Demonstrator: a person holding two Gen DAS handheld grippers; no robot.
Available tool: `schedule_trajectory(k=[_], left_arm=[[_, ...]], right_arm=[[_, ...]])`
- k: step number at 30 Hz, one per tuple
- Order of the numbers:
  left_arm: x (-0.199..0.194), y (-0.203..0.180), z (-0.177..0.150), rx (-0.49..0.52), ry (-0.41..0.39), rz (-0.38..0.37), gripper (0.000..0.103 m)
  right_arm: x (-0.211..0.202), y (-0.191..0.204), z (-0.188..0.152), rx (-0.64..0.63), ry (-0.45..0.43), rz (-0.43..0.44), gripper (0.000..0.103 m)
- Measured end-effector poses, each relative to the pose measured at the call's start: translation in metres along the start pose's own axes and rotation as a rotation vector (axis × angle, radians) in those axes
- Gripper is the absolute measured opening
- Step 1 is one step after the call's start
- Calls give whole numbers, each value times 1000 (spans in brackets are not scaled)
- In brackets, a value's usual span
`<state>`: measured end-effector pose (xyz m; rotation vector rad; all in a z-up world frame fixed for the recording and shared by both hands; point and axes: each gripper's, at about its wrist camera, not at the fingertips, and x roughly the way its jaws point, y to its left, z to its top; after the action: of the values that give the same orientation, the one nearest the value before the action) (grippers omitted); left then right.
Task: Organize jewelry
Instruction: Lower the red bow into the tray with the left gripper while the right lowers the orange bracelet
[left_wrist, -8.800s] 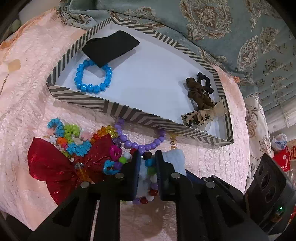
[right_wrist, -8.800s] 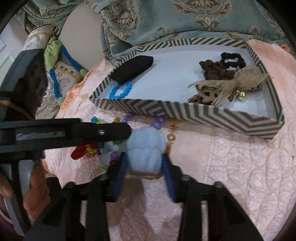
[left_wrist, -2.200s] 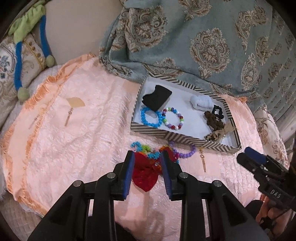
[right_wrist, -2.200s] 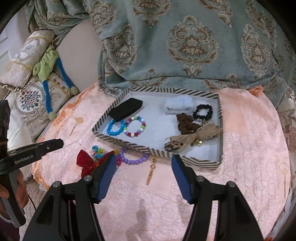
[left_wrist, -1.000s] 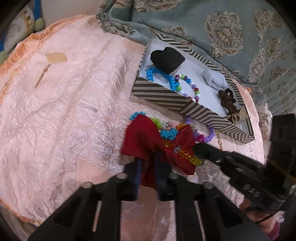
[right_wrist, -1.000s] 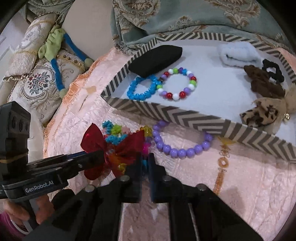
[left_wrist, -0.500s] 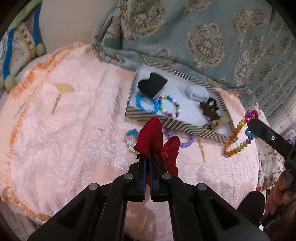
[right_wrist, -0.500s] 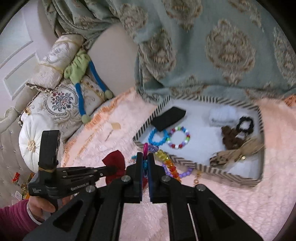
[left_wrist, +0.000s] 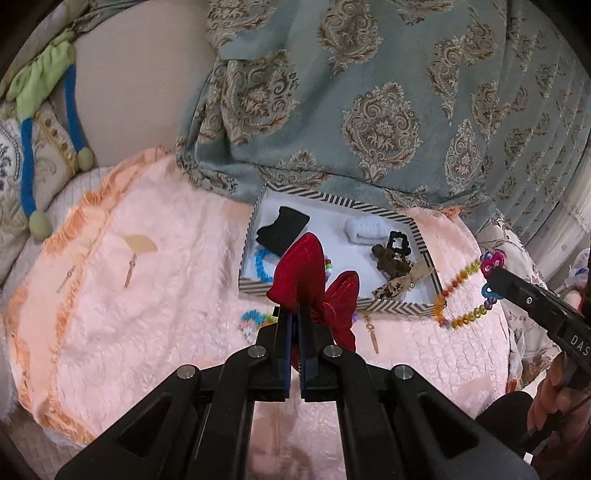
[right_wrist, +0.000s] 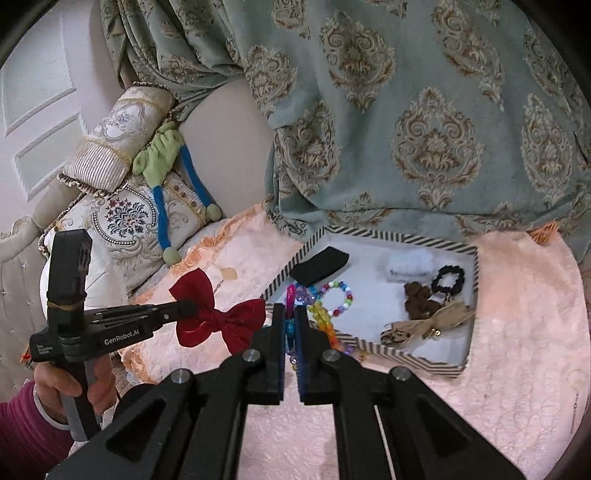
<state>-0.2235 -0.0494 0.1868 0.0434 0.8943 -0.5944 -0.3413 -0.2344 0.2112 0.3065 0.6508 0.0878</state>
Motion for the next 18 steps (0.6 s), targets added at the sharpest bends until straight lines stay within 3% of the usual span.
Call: schedule_trajectory(k=[18], left_arm=[[59, -20, 41, 67, 24, 65, 0]], right_arm=[[39, -49, 17, 50, 47, -46, 4]])
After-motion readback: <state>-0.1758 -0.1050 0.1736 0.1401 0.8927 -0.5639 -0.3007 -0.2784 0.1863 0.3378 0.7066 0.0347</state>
